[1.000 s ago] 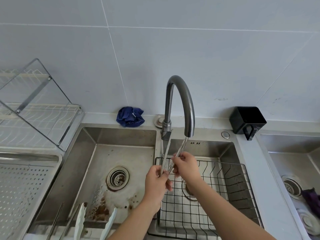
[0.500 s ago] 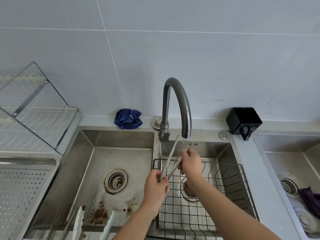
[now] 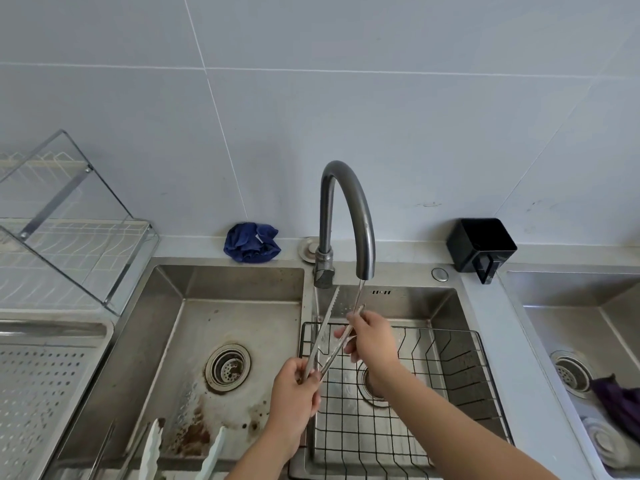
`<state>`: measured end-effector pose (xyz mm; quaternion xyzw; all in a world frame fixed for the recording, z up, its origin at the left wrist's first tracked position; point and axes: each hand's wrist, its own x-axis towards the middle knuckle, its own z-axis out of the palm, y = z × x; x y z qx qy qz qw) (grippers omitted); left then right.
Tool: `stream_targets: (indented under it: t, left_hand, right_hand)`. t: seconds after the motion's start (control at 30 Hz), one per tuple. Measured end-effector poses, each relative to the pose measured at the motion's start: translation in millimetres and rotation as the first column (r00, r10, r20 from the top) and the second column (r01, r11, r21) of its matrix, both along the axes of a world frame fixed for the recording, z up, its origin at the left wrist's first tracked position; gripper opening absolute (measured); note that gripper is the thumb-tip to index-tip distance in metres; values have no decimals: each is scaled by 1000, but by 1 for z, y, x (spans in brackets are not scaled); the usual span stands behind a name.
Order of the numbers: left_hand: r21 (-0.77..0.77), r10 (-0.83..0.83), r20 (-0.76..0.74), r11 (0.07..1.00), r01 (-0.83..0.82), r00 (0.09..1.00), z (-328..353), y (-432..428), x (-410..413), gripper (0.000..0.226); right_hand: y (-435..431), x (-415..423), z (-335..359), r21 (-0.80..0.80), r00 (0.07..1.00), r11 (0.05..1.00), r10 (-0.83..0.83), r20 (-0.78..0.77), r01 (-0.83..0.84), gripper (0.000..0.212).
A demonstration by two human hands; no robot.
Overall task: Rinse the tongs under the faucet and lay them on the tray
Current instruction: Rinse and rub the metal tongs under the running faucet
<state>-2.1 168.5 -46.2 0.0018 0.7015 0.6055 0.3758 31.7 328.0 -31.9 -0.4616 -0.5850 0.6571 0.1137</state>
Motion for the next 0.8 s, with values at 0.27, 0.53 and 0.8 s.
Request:
stream_targets:
  t: [0.27,0.53,0.8]
  left_hand:
    - [6,3,-15,1000,-3,1000,1,-6,-1,20]
    - [-52,-74,-108,996,68,991,5,-5,-13,14]
    - [58,-37,66,998,33,997,-2,-3,-14,18]
  right_hand:
    - [6,-8,4,-15,990,994,-112,-85,111,19]
    - [10,-13,7,43,989,988,-149,-24,149,21]
    - [11,17,10,-292,901,937,51,-430,-192,27]
